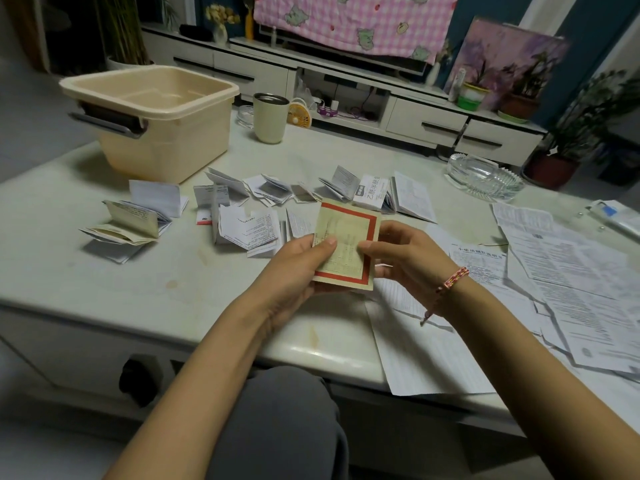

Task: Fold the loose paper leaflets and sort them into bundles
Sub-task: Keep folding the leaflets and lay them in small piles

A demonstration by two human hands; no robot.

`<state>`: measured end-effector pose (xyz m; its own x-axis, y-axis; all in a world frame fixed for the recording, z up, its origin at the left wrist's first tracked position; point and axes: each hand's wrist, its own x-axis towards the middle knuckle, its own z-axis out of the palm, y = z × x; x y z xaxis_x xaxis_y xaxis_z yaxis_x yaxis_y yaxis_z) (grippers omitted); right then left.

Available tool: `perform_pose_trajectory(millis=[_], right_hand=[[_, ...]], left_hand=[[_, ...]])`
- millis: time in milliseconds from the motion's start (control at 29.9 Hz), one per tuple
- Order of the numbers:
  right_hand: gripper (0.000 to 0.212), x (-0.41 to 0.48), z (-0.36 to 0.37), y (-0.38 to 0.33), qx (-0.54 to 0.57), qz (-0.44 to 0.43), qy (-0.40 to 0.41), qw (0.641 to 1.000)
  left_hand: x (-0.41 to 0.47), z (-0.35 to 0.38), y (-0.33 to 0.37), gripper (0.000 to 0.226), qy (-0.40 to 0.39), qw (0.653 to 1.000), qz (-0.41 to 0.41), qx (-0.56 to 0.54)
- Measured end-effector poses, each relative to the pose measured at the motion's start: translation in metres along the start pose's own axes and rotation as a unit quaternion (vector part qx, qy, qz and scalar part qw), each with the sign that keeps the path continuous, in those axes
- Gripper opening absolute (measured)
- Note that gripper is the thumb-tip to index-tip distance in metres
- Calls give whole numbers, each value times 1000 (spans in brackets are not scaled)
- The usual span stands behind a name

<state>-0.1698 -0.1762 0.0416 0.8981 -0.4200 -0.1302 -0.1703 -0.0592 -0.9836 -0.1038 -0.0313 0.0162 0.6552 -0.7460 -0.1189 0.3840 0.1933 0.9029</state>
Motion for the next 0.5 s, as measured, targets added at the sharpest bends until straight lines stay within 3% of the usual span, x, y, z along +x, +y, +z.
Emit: perform_pose_trajectory(millis=[134, 234, 368, 502], right_hand=[[21, -2, 3, 2, 40, -9, -28, 999], [30, 1, 6, 3, 52, -34, 1, 998], [43, 0, 7, 5, -59, -126, 47, 989], [50, -1, 11, 3, -128, -162, 38, 978]], left_hand=[[2, 0, -1, 22, 12, 1000, 0, 10], [2, 0, 0, 34, 19, 999, -8, -30], [4, -5, 0, 45, 22, 998, -37, -42], [3, -4, -3, 13, 46, 998, -26, -14]])
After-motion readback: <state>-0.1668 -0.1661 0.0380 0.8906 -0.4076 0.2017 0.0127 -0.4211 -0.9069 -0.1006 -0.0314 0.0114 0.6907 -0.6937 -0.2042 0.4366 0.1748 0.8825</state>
